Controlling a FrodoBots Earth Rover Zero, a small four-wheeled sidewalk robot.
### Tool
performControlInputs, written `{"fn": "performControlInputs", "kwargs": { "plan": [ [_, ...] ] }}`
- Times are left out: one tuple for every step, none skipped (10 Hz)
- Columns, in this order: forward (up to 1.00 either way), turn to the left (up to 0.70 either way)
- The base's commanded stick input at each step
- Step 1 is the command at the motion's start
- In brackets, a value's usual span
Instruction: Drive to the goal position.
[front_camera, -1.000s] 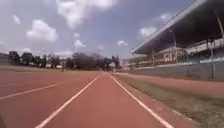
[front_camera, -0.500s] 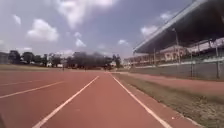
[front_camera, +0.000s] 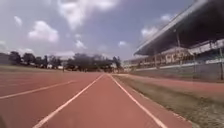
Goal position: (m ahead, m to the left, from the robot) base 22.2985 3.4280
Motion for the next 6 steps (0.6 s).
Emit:
{"fn": "performControlInputs", "kwargs": {
  "plan": [
    [0.70,0.00],
    [0.70,0.00],
    [0.70,0.00],
    [0.70,0.00],
    [0.70,0.00],
    [0.70,0.00]
  ]
}}
